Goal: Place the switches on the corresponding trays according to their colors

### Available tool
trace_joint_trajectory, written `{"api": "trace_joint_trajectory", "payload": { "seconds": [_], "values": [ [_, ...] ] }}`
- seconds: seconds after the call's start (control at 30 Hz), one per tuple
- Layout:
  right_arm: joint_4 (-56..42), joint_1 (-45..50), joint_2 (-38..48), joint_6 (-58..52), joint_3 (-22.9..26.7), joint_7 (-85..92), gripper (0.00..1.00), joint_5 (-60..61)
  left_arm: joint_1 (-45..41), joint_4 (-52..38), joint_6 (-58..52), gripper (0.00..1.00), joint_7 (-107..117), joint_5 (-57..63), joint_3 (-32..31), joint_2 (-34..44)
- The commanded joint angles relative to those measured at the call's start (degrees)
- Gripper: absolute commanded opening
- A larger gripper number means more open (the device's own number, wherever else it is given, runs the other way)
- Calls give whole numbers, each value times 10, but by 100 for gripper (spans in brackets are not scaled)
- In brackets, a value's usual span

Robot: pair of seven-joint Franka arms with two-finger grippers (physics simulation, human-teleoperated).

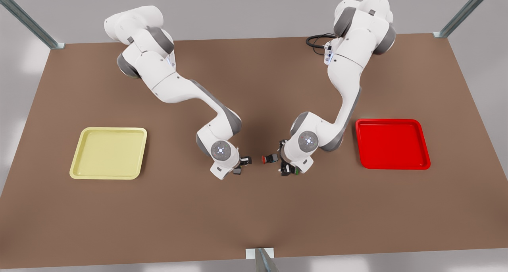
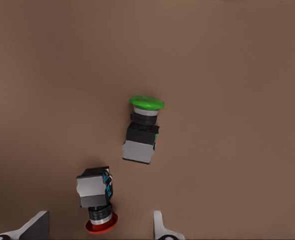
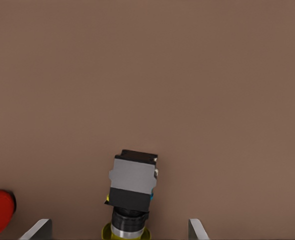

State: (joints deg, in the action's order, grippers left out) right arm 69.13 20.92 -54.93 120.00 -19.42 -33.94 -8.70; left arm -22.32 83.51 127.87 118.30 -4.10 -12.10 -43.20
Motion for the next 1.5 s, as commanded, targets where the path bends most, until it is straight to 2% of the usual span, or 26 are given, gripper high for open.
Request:
{"api": "trace_joint_trajectory", "payload": {
  "seconds": [0.0, 0.2, 0.23, 0.4, 0.47, 0.7, 0.77, 0.83, 0.9, 0.97, 1.07, 1.1, 1.13, 1.17, 1.27, 1.37, 1.43, 1.47],
  "values": [
    [0, 0, 0, 2, 0, 0, 100, 0, 0, 3, 5, 100, 0, -3, 0, 0],
    [-18, -3, -14, 4, 13, 0, 100, 0, -16, 24, 75, 100, 37, 16, -2, -22],
    [-19, -3, -17, 4, 13, -1, 100, 0, -15, 50, 112, 100, 37, 14, -1, -18],
    [-14, -3, -24, 6, 13, -2, 100, 3, -14, 95, 139, 100, 30, 15, 1, -2],
    [-14, -3, -25, 7, 13, 0, 100, 3, -15, 140, 163, 100, 30, 15, 0, 19],
    [-17, -2, -39, 8, 13, 6, 100, 2, -25, 125, 164, 99, 42, 15, 1, -10],
    [-18, -1, -42, 19, 13, 6, 100, 2, -26, 116, 166, 93, 42, 15, 1, -15],
    [-20, 0, -44, 20, 12, 7, 100, 2, -28, 110, 166, 68, 47, 15, 1, -15],
    [-21, 1, -44, 21, 12, 8, 100, 2, -28, 107, 165, 53, 54, 15, 1, -16],
    [-21, 1, -44, 21, 11, 8, 100, 2, -29, 99, 166, 49, 59, 15, 1, -24],
    [-21, 0, -44, 23, 12, 9, 100, 2, -29, 99, 170, 49, 61, 15, 1, -29],
    [-21, 0, -44, 23, 11, 10, 81, 3, -29, 99, 170, 49, 61, 15, 1, -28],
    [-21, 0, -44, 23, 11, 10, 67, 2, -29, 99, 169, 50, 61, 15, 1, -28],
    [-21, 0, -45, 23, 11, 10, 65, 2, -29, 99, 169, 50, 61, 15, 1, -28],
    [-23, 0, -47, 23, 11, 12, 52, 3, -29, 99, 167, 52, 59, 15, 1, -26],
    [-23, 0, -47, 23, 11, 17, 53, 3, -29, 99, 161, 54, 53, 15, 2, -17],
    [-23, -2, -47, 23, 11, 19, 53, 3, -28, 106, 135, 54, 40, 16, 24, 22],
    [-25, -2, -48, 23, 11, 19, 49, 3, -24, 118, 110, 55, 16, 15, 35, 47]
  ]
}}
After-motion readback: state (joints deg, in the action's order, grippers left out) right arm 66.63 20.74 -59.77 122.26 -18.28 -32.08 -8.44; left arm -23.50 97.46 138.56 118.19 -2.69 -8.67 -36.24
